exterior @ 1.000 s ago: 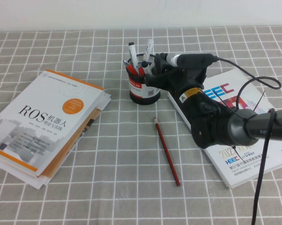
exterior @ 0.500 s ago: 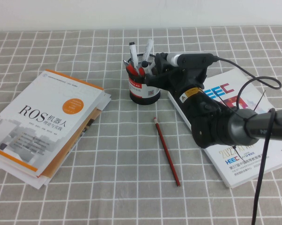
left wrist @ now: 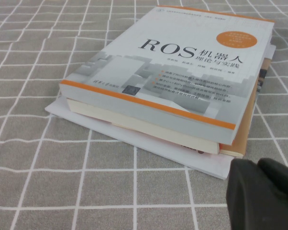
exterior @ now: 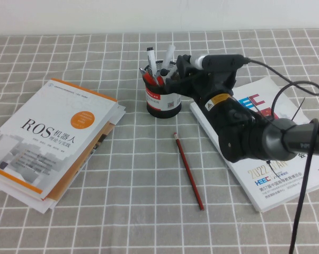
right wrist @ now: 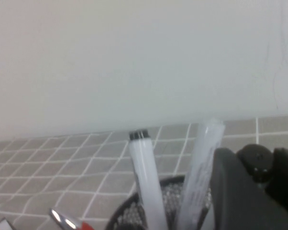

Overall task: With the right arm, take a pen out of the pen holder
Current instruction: 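Take a marker out of the pen holder and lay it on the table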

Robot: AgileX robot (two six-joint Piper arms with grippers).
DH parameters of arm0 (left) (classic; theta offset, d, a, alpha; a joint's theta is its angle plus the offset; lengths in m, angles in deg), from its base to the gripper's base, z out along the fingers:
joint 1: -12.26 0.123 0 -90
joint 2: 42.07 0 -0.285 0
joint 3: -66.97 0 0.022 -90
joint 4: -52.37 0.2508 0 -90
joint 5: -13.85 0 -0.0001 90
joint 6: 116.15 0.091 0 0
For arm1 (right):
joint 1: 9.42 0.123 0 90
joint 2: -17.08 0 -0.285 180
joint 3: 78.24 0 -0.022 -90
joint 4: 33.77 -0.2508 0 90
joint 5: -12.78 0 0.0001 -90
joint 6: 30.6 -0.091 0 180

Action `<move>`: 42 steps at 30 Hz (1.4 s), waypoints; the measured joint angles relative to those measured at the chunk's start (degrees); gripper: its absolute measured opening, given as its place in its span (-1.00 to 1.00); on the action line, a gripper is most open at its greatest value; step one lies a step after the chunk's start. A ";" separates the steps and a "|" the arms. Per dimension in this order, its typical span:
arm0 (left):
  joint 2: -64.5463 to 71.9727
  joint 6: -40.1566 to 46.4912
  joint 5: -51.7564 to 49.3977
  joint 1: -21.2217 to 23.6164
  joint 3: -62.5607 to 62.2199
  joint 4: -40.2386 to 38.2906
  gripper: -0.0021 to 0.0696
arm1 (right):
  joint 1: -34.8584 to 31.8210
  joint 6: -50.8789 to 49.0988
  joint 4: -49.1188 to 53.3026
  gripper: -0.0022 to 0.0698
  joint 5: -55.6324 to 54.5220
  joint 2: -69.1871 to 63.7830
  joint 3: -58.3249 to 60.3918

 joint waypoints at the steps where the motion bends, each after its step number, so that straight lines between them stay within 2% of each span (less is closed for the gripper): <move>1: 0.00 0.00 0.00 0.00 0.00 0.00 -0.95 | 0.00 0.30 0.00 -0.65 0.27 0.55 0.00; 12: 0.00 0.00 0.00 0.00 0.00 0.00 -0.95 | -0.02 4.16 4.35 -0.65 7.53 9.42 0.00; 21: 0.00 0.00 0.00 0.00 0.00 0.00 -0.95 | -0.13 5.05 8.68 -0.65 20.20 20.35 0.00; 27: 0.00 0.00 0.00 0.00 0.00 0.00 -0.95 | -0.13 5.05 11.73 -0.65 32.98 29.86 0.00; 35: 0.00 0.00 0.00 0.00 0.00 0.00 -0.95 | 0.19 5.05 12.62 -0.65 55.27 42.34 0.00; 42: 0.00 0.00 0.00 0.00 0.00 0.00 -0.95 | 0.40 5.05 10.96 -0.65 76.16 46.12 0.00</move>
